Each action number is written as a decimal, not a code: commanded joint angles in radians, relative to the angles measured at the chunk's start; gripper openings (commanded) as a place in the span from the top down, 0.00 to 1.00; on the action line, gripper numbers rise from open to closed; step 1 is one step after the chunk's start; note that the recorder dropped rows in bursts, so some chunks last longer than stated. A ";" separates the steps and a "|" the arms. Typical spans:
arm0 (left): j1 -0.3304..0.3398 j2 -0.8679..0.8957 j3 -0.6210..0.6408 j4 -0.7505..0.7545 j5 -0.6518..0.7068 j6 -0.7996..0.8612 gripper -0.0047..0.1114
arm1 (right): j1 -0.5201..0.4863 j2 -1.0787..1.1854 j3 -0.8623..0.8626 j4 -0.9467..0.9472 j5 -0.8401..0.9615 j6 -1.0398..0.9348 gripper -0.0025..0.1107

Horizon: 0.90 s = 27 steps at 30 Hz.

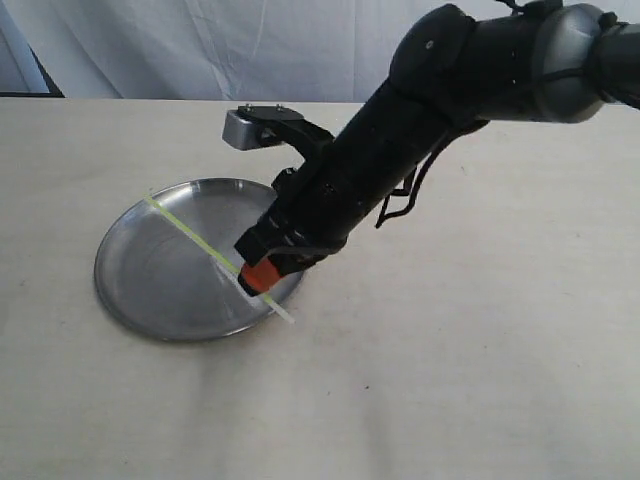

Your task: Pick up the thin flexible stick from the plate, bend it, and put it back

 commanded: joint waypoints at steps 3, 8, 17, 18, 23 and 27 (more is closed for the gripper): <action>-0.003 -0.004 0.002 -0.328 -0.010 0.393 0.96 | -0.005 -0.074 0.104 0.158 -0.055 -0.092 0.99; -0.003 -0.004 0.002 -0.626 -0.067 0.415 0.96 | -0.005 -0.119 0.110 0.184 -0.057 -0.111 0.99; -0.003 0.009 -0.134 -0.720 -0.021 0.640 0.96 | -0.005 -0.175 0.110 0.186 -0.002 -0.149 0.99; -0.003 0.031 -0.142 -0.720 0.005 0.643 0.96 | -0.005 -0.175 0.110 0.186 0.006 -0.161 0.99; -0.003 0.191 -0.181 -0.820 0.242 0.643 0.96 | -0.003 -0.177 0.114 0.255 0.064 -0.172 0.99; -0.003 0.335 -0.325 -0.794 0.338 0.867 0.89 | -0.003 -0.203 0.154 0.343 0.048 -0.207 0.99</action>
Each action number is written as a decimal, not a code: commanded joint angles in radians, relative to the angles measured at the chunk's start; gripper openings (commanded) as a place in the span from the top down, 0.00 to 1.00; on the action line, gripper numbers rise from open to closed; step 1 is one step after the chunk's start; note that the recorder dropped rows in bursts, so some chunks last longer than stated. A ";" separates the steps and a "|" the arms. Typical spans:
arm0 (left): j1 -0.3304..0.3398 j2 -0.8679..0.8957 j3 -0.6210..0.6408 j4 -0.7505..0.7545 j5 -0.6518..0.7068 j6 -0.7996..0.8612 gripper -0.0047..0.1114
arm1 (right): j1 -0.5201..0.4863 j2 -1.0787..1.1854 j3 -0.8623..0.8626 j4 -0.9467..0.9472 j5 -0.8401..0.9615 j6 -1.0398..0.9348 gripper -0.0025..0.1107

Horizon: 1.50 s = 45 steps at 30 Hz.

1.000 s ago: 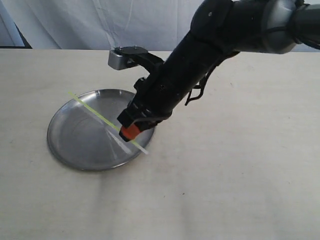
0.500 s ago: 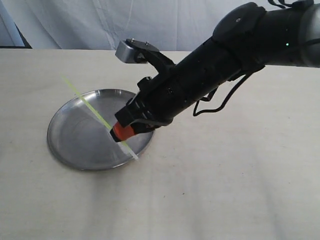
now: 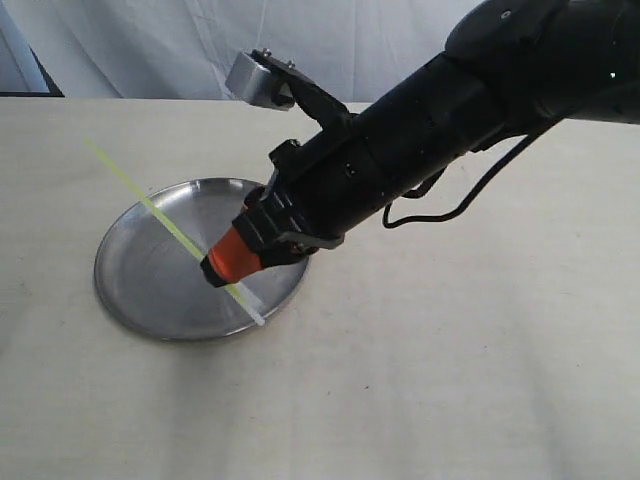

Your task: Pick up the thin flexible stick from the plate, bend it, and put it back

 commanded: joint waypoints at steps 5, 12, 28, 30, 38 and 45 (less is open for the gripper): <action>-0.003 0.293 -0.242 0.175 0.132 0.294 0.84 | -0.003 -0.095 0.102 0.144 -0.057 -0.077 0.99; -0.003 0.500 -0.215 0.216 0.203 0.119 0.72 | -0.003 -0.159 0.202 0.205 -0.135 -0.122 0.99; -0.003 0.767 -0.215 -0.028 0.428 0.122 0.51 | 0.018 -0.159 0.268 0.396 -0.190 -0.195 0.99; -0.003 0.777 -0.215 -0.029 0.430 0.122 0.51 | 0.048 -0.159 0.268 0.396 -0.190 -0.195 0.99; -0.003 0.787 -0.215 -0.029 0.427 0.130 0.63 | 0.159 -0.159 0.268 0.399 -0.245 -0.193 0.99; -0.003 0.787 -0.215 -0.029 0.433 0.239 0.96 | 0.159 -0.159 0.268 0.397 -0.206 -0.185 0.99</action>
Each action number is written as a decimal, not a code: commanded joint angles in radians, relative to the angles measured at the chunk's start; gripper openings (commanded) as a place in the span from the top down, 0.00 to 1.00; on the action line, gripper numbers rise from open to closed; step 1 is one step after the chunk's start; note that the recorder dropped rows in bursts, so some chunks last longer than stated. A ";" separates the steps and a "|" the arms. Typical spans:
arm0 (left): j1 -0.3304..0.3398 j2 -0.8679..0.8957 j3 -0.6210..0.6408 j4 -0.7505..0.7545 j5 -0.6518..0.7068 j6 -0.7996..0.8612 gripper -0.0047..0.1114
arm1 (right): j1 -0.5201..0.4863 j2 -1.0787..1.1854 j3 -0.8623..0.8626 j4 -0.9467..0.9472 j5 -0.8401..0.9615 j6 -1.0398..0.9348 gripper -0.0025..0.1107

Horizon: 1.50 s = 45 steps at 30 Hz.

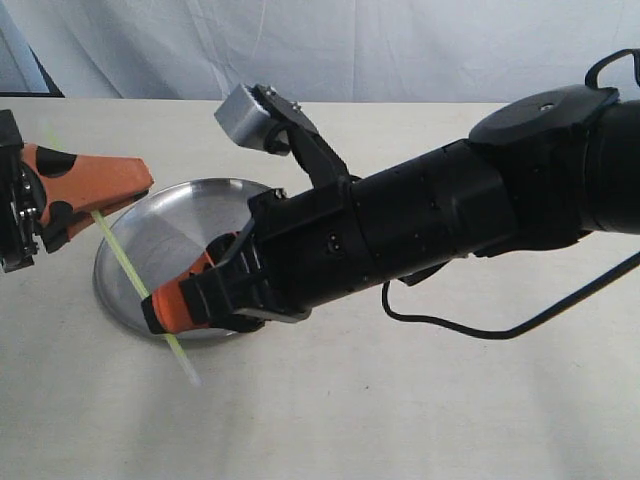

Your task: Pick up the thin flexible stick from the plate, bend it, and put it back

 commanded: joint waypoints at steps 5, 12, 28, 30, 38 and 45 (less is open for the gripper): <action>-0.003 0.003 0.004 -0.016 0.001 0.125 0.96 | 0.003 -0.008 0.005 0.006 -0.045 -0.004 0.98; -0.003 0.003 0.004 -0.016 -0.003 0.125 0.96 | 0.003 -0.008 0.005 0.006 -0.174 -0.004 0.67; -0.107 0.057 0.001 -0.016 -0.063 0.125 0.96 | 0.003 0.020 0.005 0.051 -0.121 -0.004 0.52; -0.120 0.059 -0.003 -0.016 -0.086 0.125 0.96 | 0.003 0.044 0.005 0.023 -0.094 -0.004 0.52; -0.120 0.059 -0.091 -0.016 -0.075 0.167 0.96 | 0.003 0.075 0.005 0.050 -0.006 0.017 0.98; -0.160 0.059 -0.091 0.025 -0.150 0.365 0.96 | 0.003 0.051 0.005 0.152 0.282 -0.014 0.98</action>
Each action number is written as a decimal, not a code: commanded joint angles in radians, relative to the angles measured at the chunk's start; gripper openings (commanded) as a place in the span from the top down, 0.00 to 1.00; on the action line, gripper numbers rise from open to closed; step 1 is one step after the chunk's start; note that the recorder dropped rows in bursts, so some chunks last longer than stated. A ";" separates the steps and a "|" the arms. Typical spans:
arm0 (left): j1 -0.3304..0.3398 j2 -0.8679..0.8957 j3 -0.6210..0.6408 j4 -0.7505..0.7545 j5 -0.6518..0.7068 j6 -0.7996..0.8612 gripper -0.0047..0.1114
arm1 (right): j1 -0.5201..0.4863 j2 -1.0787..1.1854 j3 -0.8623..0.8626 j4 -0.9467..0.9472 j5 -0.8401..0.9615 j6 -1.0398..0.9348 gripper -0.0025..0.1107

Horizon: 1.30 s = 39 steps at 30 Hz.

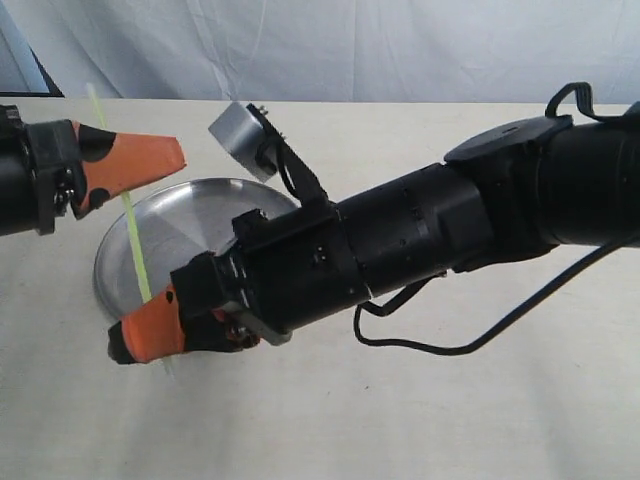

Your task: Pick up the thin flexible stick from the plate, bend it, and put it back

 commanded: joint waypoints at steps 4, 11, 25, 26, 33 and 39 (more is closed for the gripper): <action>-0.039 -0.001 0.001 0.010 0.024 0.091 0.96 | -0.001 -0.027 -0.004 -0.103 -0.056 -0.023 0.98; -0.039 -0.001 -0.003 -0.011 0.084 0.086 0.96 | -0.001 -0.025 -0.004 -0.291 -0.314 0.047 0.98; -0.039 -0.001 -0.048 -0.011 0.045 0.086 0.72 | -0.001 -0.025 -0.004 -0.330 -0.199 0.062 0.98; -0.039 -0.001 -0.053 -0.011 0.043 0.086 0.71 | -0.001 -0.025 -0.004 -0.330 -0.199 0.069 0.98; -0.039 -0.001 -0.055 0.013 -0.008 0.117 0.96 | -0.001 -0.040 -0.004 -0.295 -0.088 0.085 0.98; -0.039 -0.001 -0.055 0.076 -0.082 0.117 0.96 | -0.001 -0.107 -0.004 -0.281 -0.054 0.085 0.98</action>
